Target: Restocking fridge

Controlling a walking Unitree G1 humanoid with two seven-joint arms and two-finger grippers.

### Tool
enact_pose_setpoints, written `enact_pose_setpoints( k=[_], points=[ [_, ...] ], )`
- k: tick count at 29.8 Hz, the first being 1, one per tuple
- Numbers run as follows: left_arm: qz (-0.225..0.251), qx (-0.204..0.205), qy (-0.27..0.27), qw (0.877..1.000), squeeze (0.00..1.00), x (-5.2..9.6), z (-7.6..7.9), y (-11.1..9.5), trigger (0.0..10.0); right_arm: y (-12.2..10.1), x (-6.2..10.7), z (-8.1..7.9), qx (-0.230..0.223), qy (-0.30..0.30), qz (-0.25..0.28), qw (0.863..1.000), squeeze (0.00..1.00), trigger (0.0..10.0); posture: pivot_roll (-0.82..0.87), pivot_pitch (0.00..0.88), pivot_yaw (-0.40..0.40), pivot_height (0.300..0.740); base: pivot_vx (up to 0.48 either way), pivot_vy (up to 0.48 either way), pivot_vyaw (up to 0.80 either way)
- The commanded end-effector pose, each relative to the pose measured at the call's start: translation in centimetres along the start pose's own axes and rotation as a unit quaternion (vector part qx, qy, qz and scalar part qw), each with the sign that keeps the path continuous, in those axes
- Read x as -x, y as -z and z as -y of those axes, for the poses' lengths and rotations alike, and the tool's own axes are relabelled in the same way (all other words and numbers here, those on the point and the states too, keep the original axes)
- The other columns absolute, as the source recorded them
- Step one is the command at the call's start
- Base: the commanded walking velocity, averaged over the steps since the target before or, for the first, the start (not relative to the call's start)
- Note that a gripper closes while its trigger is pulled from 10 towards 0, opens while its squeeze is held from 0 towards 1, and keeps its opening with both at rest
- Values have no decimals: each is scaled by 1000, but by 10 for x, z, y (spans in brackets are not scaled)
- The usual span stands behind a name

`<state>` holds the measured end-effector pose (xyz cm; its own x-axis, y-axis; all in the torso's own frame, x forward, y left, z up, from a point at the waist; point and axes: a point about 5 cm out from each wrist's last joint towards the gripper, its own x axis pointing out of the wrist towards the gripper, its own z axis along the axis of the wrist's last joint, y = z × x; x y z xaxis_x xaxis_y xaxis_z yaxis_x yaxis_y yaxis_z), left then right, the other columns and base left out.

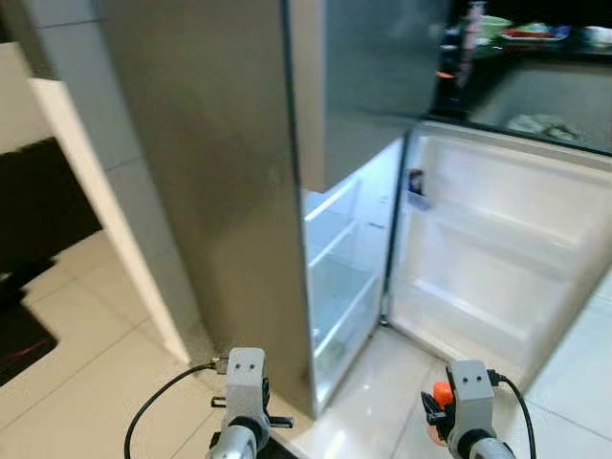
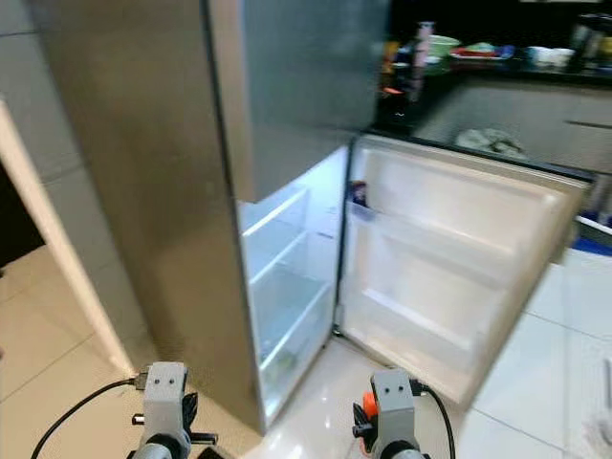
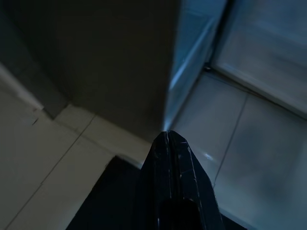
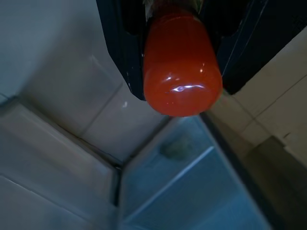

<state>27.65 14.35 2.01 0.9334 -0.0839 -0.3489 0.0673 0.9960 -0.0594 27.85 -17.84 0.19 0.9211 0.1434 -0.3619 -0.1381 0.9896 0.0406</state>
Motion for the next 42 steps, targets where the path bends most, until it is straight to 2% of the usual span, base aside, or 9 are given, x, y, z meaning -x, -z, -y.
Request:
enact_pose_setpoints(
  k=[1, 34, 42],
  points=[
    [-3, -3, -3, 1000, 0, 0, -2, 1, 10000, 0, 0, -1, -6, 2, 1, 1000, 0, 10000, -43, 100, 50, 740, 0, 0, -800],
    [3, 5, 6, 1000, 0, -2, 0, -4, 10000, -2, 0, 0, -10, 6, 2, 1000, 0, 10000, -41, 107, 51, 740, 0, 0, -800],
    [8, -6, 16, 1000, 0, -2, 3, -6, 10000, -4, 1, -1, -14, 8, 15, 1000, 0, 10000, -39, 107, 52, 740, 0, 0, 0]
  ],
)
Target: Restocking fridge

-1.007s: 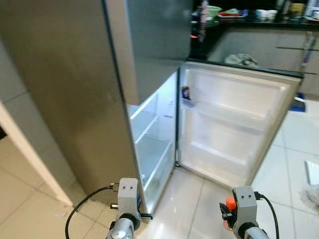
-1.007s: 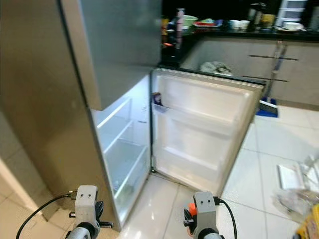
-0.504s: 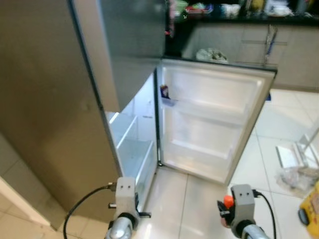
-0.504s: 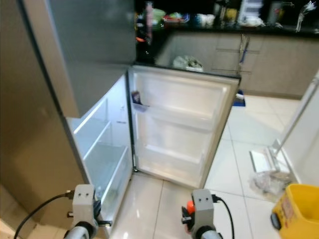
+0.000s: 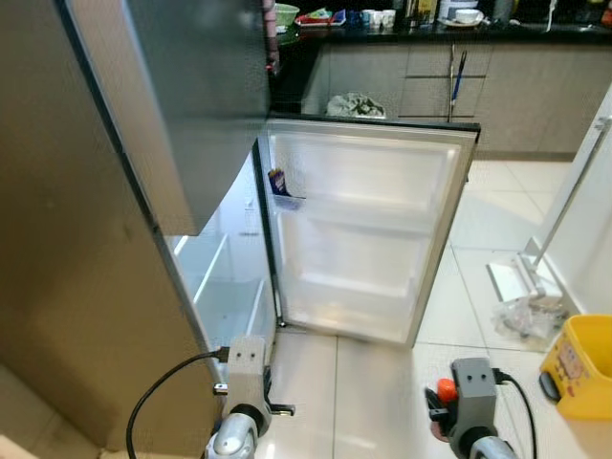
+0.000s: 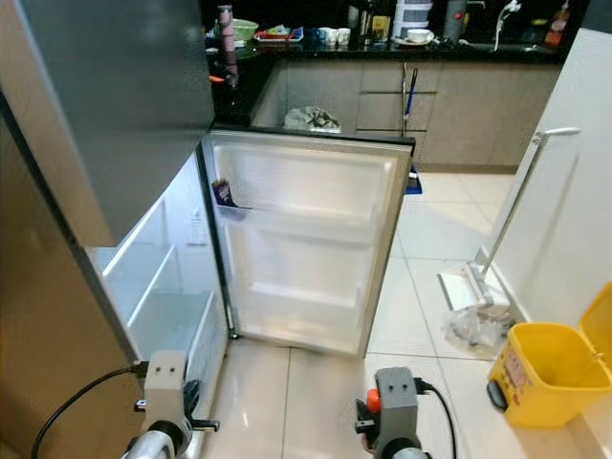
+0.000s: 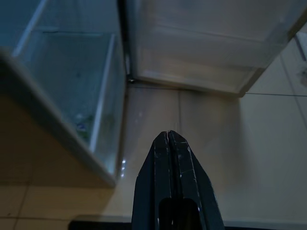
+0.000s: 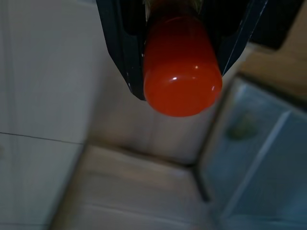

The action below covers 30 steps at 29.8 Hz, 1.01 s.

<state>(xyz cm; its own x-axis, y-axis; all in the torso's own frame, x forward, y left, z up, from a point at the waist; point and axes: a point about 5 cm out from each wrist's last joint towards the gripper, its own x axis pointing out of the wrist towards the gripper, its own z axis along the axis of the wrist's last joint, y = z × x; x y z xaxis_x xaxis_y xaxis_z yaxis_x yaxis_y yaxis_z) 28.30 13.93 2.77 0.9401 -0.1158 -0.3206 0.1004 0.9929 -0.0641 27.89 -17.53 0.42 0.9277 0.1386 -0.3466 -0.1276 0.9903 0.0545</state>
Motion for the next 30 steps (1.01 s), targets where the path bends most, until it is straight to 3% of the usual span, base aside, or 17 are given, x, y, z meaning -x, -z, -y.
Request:
enact_pose_setpoints(
  k=[1, 19, 22, 30],
  points=[
    [-5, -3, 0, 1000, 0, 2, 0, 3, 10000, -2, 1, 2, -6, 6, 7, 1000, 0, 10000, -39, 107, 52, 740, 0, 0, 0],
    [-6, -4, -1, 1000, 0, 1, -1, 3, 10000, -1, 1, 2, -6, 6, 7, 1000, 0, 10000, -41, 108, 56, 740, 0, -442, 0],
    [-3, 12, -16, 1000, 0, 2, -5, 3, 10000, -1, 1, 2, -5, 6, 6, 1000, 0, 10000, -40, 110, 55, 740, 0, 0, 0],
    [-4, 9, -19, 1000, 0, 2, -7, 3, 10000, -1, 1, 2, -4, 5, 6, 1000, 0, 10000, -40, 109, 54, 740, 0, 0, 0]
  ],
)
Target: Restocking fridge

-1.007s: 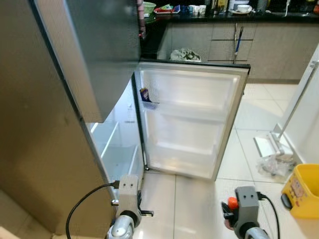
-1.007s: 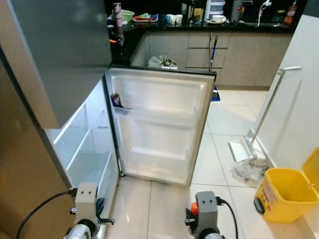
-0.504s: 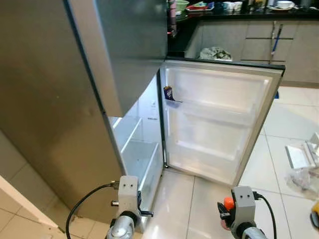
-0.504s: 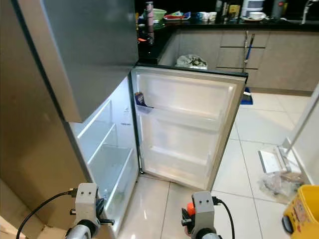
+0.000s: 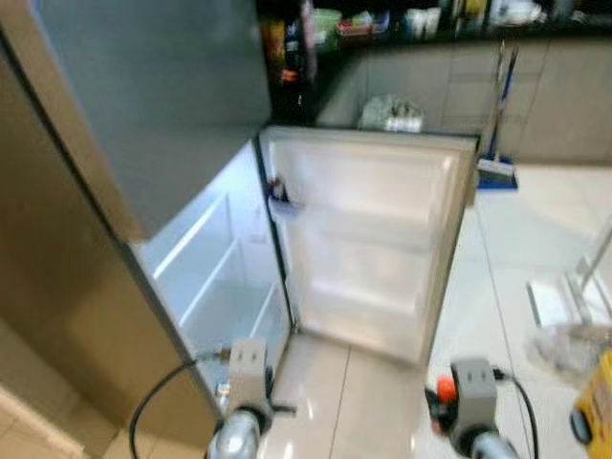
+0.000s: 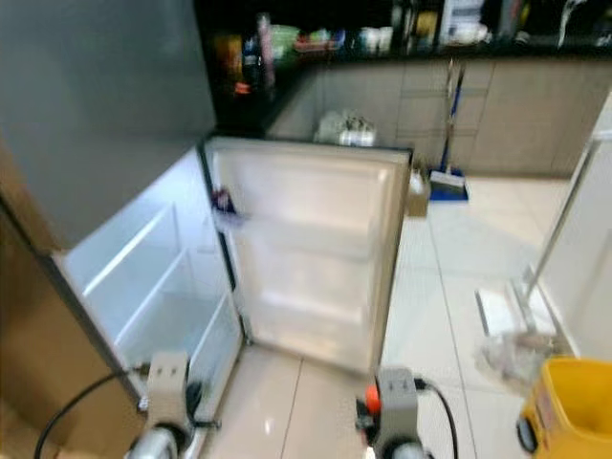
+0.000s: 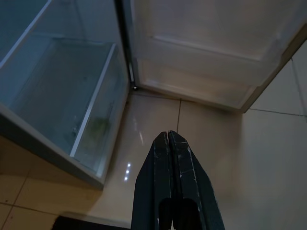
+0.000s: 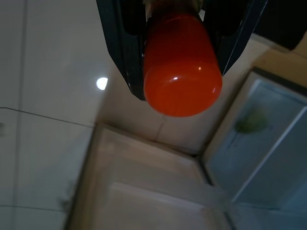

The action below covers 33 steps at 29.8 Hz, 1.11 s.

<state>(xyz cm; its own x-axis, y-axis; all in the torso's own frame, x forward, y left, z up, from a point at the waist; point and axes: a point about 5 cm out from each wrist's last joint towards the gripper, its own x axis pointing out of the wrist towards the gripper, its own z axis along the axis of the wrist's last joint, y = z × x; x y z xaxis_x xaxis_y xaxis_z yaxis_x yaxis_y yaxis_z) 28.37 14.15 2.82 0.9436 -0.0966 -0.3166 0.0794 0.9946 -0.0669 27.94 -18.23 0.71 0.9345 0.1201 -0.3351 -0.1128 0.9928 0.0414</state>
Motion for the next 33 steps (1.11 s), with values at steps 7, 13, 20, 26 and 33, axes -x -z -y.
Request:
enact_pose_setpoints(
  k=[7, 13, 20, 26, 33],
  points=[
    [-3, 2, -9, 1000, 0, 2, -5, 2, 10000, 1, 0, -5, -7, -5, 1, 1000, 0, 10000, -38, 111, 55, 740, 0, 0, 0],
    [-21, -7, -5, 1000, 0, 2, -5, 6, 10000, 1, 0, -6, -6, -5, 2, 1000, 0, 10000, -41, 110, 57, 740, 41, 0, 0],
    [-19, -1, -3, 1000, 0, 1, -5, 5, 10000, 1, 0, -5, -6, -3, 2, 1000, 0, 10000, -41, 110, 56, 740, 316, 0, 0],
    [-18, 0, -2, 1000, 0, 1, -5, 5, 10000, 0, 0, -5, -6, -4, 3, 1000, 0, 10000, -42, 111, 58, 740, 351, 0, 0],
    [-16, 2, 0, 1000, 0, 2, -4, 4, 10000, 1, 0, -5, -6, -3, 4, 1000, 0, 10000, -41, 111, 57, 740, 364, 0, 0]
  ],
)
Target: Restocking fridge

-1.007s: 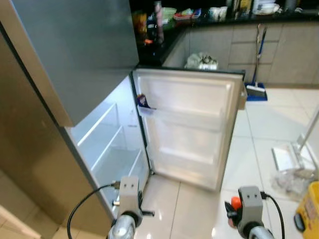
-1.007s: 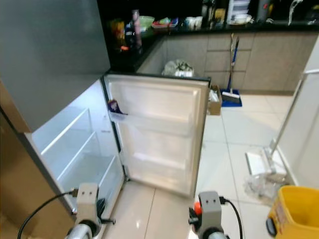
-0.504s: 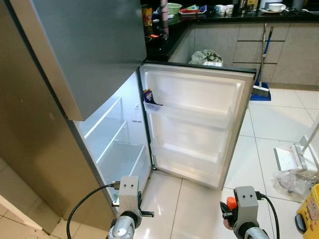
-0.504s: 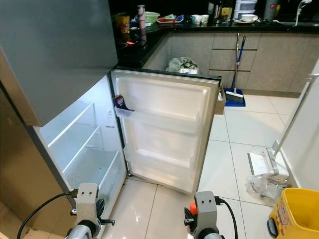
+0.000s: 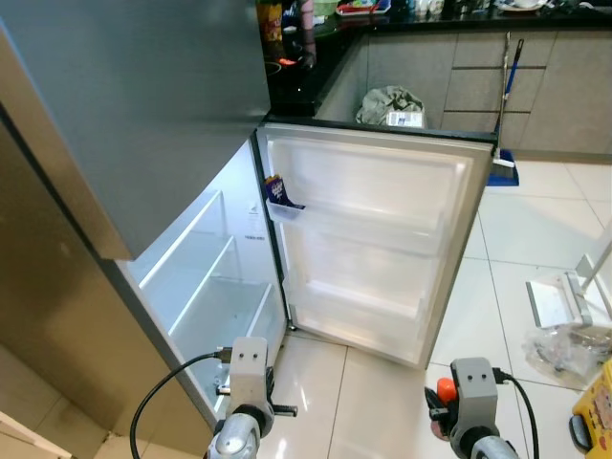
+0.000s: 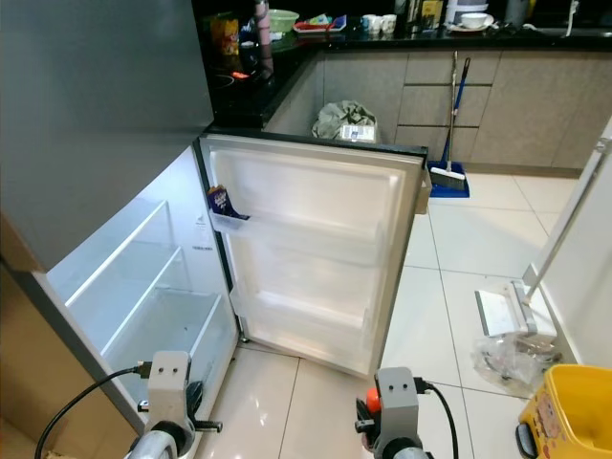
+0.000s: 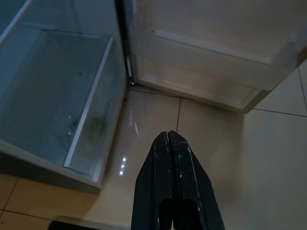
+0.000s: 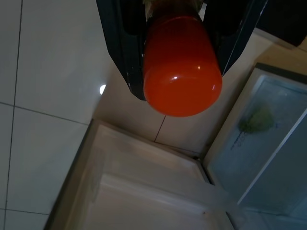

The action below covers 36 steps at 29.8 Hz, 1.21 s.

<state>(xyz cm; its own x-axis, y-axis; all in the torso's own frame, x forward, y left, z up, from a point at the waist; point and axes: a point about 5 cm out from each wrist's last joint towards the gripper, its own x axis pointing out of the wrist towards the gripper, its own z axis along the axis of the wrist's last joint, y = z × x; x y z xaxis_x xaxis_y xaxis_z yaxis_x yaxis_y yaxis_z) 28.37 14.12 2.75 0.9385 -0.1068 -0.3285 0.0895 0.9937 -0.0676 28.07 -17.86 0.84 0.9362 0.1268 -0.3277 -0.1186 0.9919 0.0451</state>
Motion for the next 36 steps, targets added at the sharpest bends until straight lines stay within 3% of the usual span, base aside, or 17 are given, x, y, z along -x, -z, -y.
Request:
enact_pose_setpoints(
  k=[1, 19, 31, 36],
  points=[
    [-9, 3, -4, 1000, 0, 2, -4, 3, 10000, 2, 1, -2, -5, 0, 0, 1000, 0, 10000, -42, 112, 59, 740, 371, 0, 0],
    [-7, 3, 6, 1000, 0, 1, -1, 2, 10000, 3, 2, -1, -6, 2, 1, 1000, 0, 10000, -45, 107, 64, 740, 351, 0, 0],
    [-6, -23, 41, 999, 0, 2, 8, 3, 10000, 3, 3, -1, -8, 5, 2, 1000, 0, 10000, -47, 110, 69, 740, 0, 0, 0],
    [-5, -22, 39, 999, 0, 2, 7, 2, 10000, -2, 3, 0, -10, 6, 19, 1000, 0, 10000, -51, 112, 71, 740, 0, -400, 0]
  ],
)
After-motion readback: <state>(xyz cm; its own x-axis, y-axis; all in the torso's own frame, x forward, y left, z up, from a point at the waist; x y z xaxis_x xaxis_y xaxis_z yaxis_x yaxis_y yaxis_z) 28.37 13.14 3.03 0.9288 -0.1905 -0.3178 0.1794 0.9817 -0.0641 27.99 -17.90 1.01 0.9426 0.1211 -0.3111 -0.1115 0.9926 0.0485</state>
